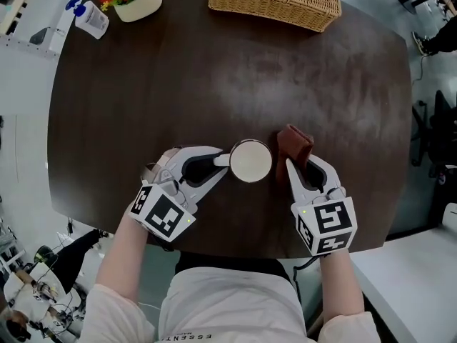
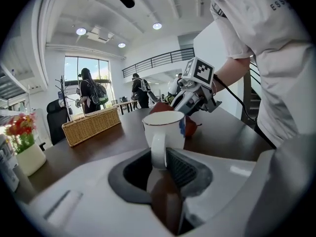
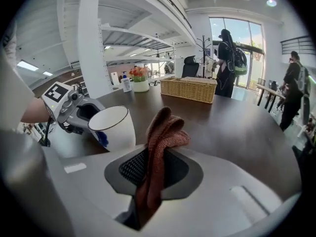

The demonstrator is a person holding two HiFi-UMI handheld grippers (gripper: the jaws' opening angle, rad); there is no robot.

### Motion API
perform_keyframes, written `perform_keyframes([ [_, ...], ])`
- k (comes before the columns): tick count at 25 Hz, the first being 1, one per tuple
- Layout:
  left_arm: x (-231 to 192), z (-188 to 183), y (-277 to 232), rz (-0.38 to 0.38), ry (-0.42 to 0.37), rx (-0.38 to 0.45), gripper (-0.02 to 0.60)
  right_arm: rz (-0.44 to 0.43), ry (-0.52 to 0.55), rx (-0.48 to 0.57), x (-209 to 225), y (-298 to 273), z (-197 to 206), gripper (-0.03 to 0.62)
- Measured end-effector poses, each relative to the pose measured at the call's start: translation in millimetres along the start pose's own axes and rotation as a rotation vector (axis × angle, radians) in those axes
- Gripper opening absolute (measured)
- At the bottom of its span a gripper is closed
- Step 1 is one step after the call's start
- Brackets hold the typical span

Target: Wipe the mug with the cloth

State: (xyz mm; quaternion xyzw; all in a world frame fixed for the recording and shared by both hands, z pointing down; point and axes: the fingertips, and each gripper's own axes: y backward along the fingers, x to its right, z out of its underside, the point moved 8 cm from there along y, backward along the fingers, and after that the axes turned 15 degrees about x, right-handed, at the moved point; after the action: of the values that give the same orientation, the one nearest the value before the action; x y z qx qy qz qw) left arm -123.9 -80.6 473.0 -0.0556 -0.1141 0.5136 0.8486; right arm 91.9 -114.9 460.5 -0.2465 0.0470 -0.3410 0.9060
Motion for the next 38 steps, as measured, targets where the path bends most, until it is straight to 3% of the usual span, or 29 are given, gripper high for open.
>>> perform_keyframes([
  [6, -4, -1, -2, 0.069, 0.018, 0.029, 0.077, -0.143, 0.112, -0.029, -21, -19, -9, 0.086],
  [13, -7, -2, -3, 0.095, 0.040, 0.024, 0.077, -0.173, 0.183, -0.053, -34, -11, -3, 0.086],
  [24, -1, -3, -5, 0.091, 0.034, 0.019, 0.077, -0.262, 0.174, -0.085, -63, 13, 19, 0.086],
  [26, -1, -3, -5, 0.096, 0.034, 0.021, 0.075, -0.286, 0.196, -0.097, -60, 21, 21, 0.086],
  [32, -2, 0, -3, 0.139, 0.020, 0.040, 0.075, -0.229, 0.222, -0.051, -17, 19, 1, 0.086],
  [35, -5, -2, -3, 0.192, 0.006, 0.029, 0.075, -0.277, 0.277, -0.008, -5, 1, -18, 0.086],
  [38, -12, 0, -4, 0.271, -0.026, 0.012, 0.075, -0.382, 0.302, -0.028, 2, -26, -30, 0.086],
])
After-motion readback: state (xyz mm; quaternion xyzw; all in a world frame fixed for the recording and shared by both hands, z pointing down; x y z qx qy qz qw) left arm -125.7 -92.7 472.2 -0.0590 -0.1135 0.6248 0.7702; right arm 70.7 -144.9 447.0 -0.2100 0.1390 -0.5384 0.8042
